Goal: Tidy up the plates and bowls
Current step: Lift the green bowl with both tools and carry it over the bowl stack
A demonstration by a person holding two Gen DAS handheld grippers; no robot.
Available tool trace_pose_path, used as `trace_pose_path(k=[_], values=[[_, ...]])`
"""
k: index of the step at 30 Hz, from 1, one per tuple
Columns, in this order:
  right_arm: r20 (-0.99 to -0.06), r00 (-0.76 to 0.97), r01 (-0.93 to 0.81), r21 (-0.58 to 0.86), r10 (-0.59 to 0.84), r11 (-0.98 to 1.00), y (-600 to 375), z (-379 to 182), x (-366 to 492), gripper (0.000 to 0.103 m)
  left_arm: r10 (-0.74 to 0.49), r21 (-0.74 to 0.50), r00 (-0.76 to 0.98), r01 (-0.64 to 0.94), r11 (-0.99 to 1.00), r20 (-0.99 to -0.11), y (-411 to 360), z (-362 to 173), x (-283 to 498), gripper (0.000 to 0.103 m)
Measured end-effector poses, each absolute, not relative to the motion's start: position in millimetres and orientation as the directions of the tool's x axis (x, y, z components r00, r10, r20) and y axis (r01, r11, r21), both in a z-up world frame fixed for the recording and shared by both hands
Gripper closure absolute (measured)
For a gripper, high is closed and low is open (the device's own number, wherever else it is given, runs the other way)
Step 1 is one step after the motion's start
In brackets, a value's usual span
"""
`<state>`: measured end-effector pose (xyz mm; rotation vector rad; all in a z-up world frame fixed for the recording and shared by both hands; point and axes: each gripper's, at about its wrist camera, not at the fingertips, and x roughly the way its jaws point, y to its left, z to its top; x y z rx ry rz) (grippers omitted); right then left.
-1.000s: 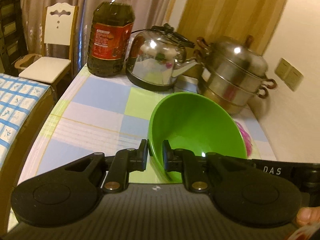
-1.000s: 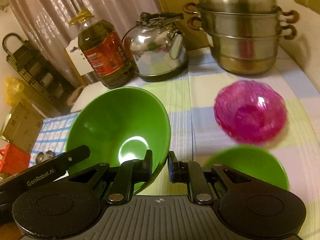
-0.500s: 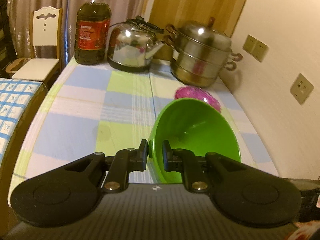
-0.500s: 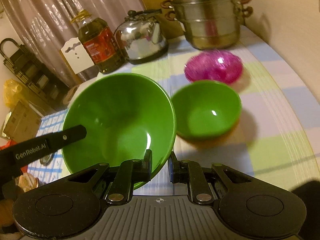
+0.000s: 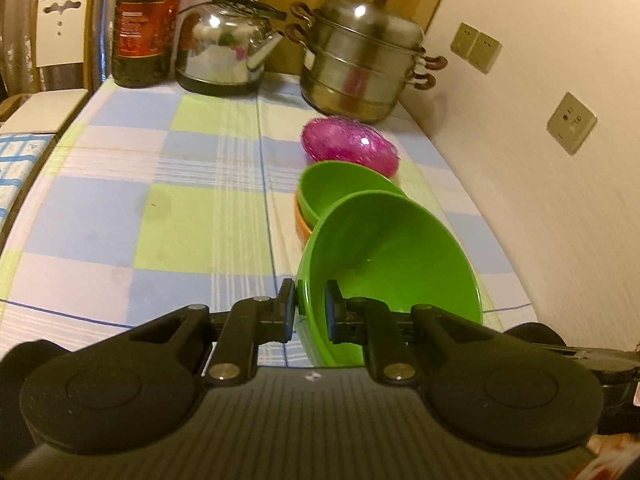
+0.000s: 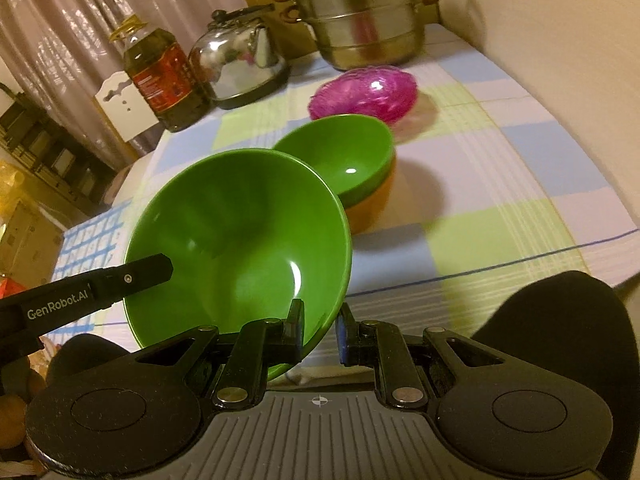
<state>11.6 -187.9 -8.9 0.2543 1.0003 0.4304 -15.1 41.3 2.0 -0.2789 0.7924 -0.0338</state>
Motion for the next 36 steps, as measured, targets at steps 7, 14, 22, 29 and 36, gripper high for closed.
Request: trace_pose_path(k=[7,14,22,29,36], values=[[-0.756,0.484,-0.203,0.393,0.441,0.897,-204,-9,11,0.087,-0.157,-0.261,0.683,-0.051,0.964,-0.713,26,-4,-9,0.09],[-0.759,0.488,-0.18,0.395,0.431,0.901,-214,-11,10,0.087,-0.168,-0.252,0.675,-0.027,0.967,-0.718,16,-4,-4,0.09],[-0.764,0.5,-0.151,0.389,0.409,0.909,-227,-11,11,0.087,-0.192,-0.256,0.667,0.002,0.967,-0.72,2,-5,2,0.09],[-0.759,0.511,-0.142,0.389,0.404,0.91,-231,-8,13,0.087,-0.198,-0.257,0.67,0.011,0.966,-0.716,-2,-3,6,0.09],[-0.746,0.531,-0.14,0.389,0.401,0.91,-234,0,17,0.087,-0.21,-0.266,0.678,0.021,0.964,-0.704,-2,2,10,0.09]])
